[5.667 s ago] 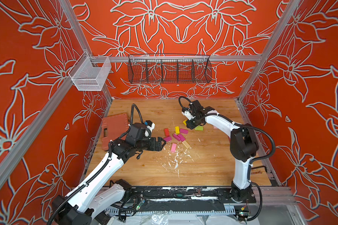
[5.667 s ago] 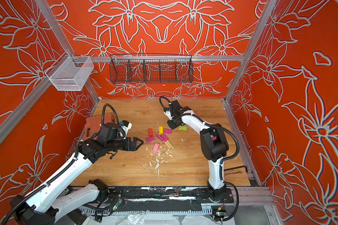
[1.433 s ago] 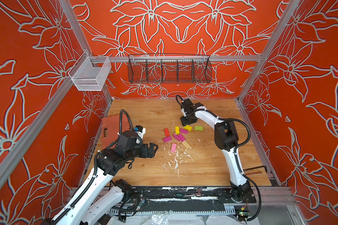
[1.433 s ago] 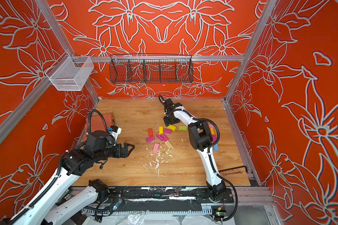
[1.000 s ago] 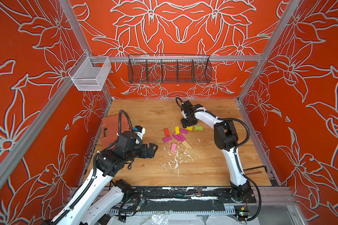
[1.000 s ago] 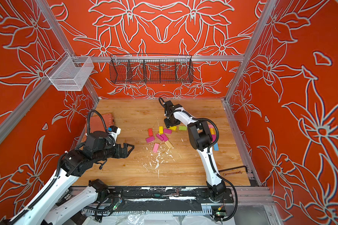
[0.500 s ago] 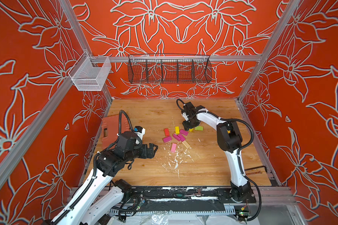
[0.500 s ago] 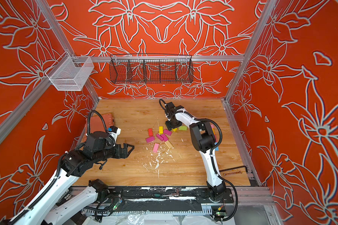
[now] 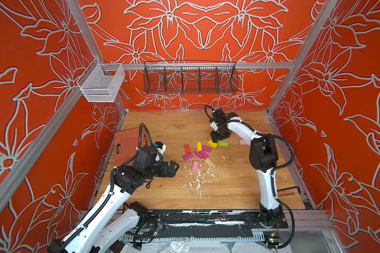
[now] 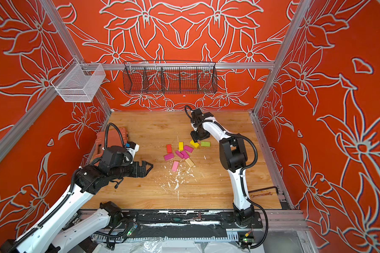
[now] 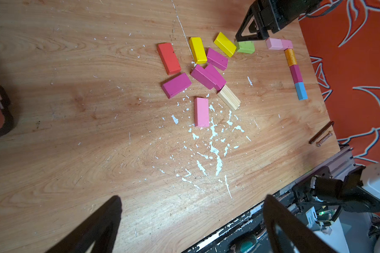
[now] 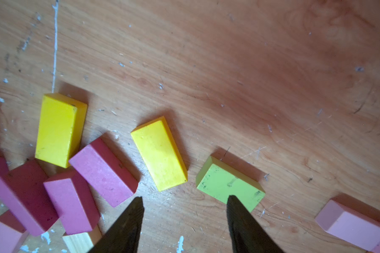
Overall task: Assemble the number 7 with building blocks
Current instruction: Assemble the building block at the center of the board.
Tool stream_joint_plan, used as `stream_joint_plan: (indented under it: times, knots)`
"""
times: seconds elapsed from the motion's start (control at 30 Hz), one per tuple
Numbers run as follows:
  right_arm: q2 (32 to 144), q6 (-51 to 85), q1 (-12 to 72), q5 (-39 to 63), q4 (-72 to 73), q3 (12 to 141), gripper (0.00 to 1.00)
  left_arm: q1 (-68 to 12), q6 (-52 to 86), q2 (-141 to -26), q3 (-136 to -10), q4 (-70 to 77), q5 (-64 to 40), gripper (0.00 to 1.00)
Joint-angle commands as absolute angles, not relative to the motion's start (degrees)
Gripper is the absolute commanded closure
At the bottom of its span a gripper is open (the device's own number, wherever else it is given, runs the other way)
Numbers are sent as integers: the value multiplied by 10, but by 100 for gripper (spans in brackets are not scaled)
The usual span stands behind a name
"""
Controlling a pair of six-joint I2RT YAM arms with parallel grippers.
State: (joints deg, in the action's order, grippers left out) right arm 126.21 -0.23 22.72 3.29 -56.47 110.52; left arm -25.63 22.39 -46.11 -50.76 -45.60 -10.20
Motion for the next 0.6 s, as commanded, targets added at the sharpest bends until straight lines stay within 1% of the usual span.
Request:
stream_joint_plan:
  times: [0.0,0.23,0.4,0.57]
  knots:
    - [1243,-5,229,49,-595,1116,37,-260,225,-461,-504,-444,-109,2]
    - [1247,-11,229,49,-619,1121,37,-260,226,-461,-501,-443,-108,2]
    - [1232,-8,230,47,-573,1066,37,-259,227,-468,-504,-439,-103,2]
    - [1232,-22,232,34,-545,1046,37,-259,232,-461,-501,-441,-93,2]
